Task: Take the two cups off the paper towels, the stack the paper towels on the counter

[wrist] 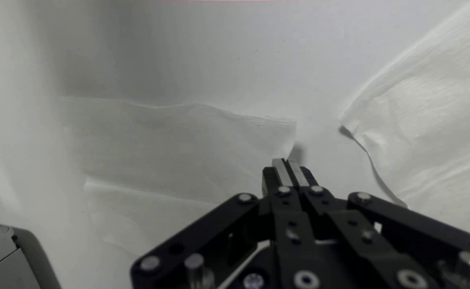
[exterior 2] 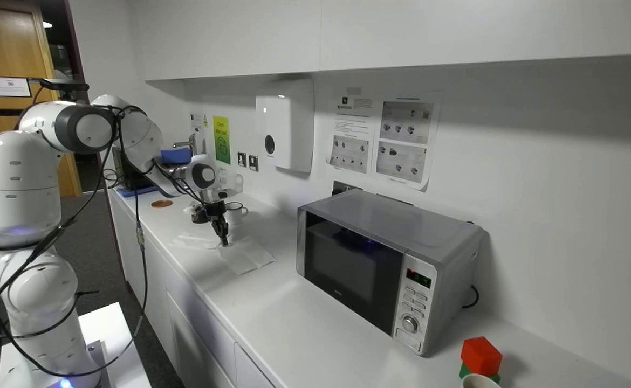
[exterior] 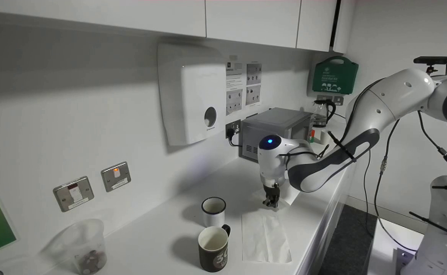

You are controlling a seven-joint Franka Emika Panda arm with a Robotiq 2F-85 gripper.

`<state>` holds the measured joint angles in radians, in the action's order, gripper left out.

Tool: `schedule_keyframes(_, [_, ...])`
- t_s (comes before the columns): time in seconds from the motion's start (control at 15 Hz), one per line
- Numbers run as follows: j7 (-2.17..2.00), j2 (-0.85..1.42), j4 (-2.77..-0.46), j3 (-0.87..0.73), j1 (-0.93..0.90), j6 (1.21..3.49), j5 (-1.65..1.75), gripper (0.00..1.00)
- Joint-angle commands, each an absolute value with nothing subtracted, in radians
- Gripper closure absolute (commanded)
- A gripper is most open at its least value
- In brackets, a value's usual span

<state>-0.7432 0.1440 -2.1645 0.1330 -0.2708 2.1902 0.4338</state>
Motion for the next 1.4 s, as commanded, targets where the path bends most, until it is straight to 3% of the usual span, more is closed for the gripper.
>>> schedule_keyframes(0.0, [-0.734, 0.111, -2.181, 0.136, -0.265, 2.158, 0.456, 1.0])
schedule_keyframes(1.33, [-0.738, 0.001, -2.174, 0.229, -0.278, 2.139, 0.401, 1.0])
